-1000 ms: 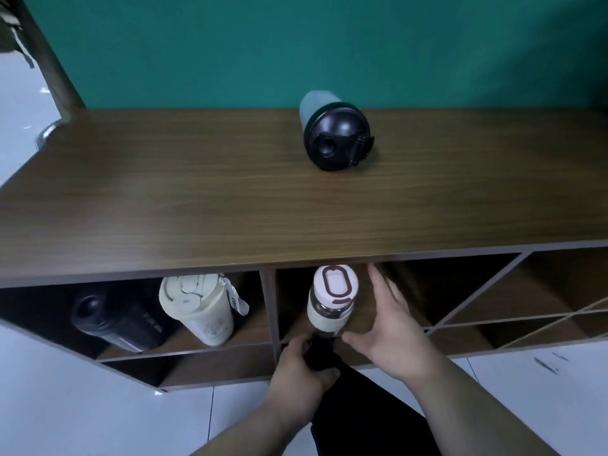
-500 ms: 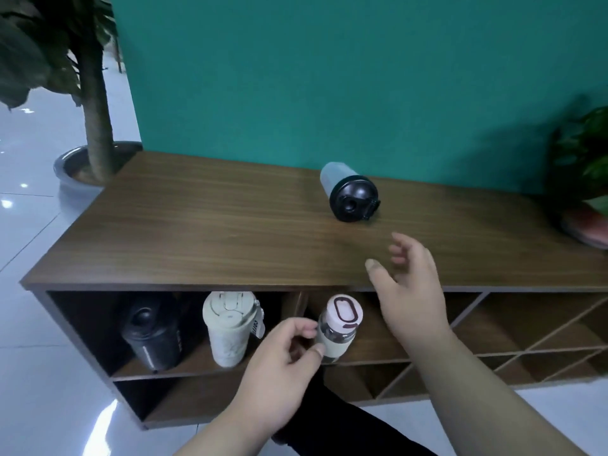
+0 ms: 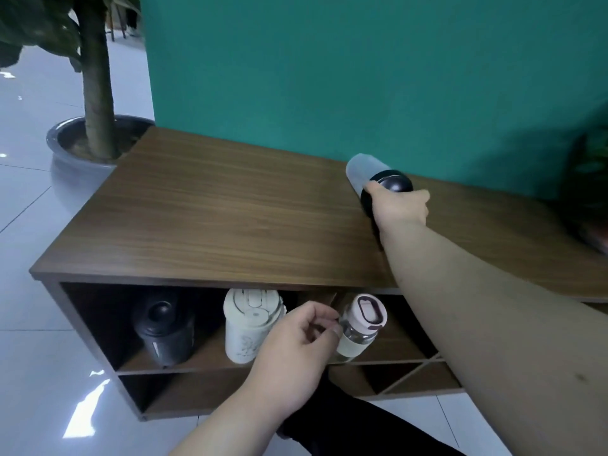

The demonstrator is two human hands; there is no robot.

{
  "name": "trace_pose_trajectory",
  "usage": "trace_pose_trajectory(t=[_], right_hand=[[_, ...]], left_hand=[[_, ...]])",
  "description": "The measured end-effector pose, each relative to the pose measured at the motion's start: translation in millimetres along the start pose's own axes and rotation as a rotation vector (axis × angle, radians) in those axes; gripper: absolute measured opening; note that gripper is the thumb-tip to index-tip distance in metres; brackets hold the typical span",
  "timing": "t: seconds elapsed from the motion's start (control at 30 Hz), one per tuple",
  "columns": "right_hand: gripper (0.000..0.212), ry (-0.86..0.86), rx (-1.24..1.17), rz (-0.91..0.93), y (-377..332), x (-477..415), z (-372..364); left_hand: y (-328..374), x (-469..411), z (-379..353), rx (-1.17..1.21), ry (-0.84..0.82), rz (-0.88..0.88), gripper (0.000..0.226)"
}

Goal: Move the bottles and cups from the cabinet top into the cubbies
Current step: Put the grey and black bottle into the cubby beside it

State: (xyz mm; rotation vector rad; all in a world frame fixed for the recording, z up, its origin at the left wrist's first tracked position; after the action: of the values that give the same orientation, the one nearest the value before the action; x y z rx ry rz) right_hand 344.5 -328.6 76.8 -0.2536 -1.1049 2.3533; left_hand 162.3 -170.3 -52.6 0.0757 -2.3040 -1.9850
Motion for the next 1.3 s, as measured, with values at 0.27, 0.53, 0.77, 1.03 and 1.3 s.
trace_pose_trajectory(t=[0.27, 0.53, 0.77, 1.03, 1.3], right_hand=[[0.087, -0.072, -0.075, 0.162, 26.7, 9.7, 26.3], [0.087, -0.702, -0.124, 0.601, 91.6, 64.6, 131.4], [0.100, -0.709, 0.595, 0.804, 164.1, 52.6, 156.2], [0.101, -0.671, 0.491, 0.813, 216.9, -0.9, 93.9], [0.114, -0.539, 0.203, 0.504, 276.2, -64.2, 30.5]], left_hand=[[-0.9, 8.6, -4.8, -0.040, -0.011, 0.044, 0.013], [-17.7, 39.7, -52.5, 0.162, -0.120, 0.120, 0.063], [-61.4, 34.1, -125.5, -0.158, -0.293, 0.159, 0.094], [-125.4, -44.2, -201.3, -0.312, -0.260, 0.034, 0.076], [-196.6, -97.9, -213.9, -0.378, -0.103, 0.085, 0.080]])
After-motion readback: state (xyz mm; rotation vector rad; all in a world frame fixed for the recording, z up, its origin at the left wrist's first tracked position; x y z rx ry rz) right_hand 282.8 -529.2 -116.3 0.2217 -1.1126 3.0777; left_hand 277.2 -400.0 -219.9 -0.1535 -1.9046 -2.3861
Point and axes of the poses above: each hand's wrist, its own x-axis away from the middle knuckle, its own z-axis out of the back of the hand, y = z × x, the point moved 8 cm from there along -x, towards the middle knuckle, and after that the axes turned 13 degrees about x, right-handed, at the moved point
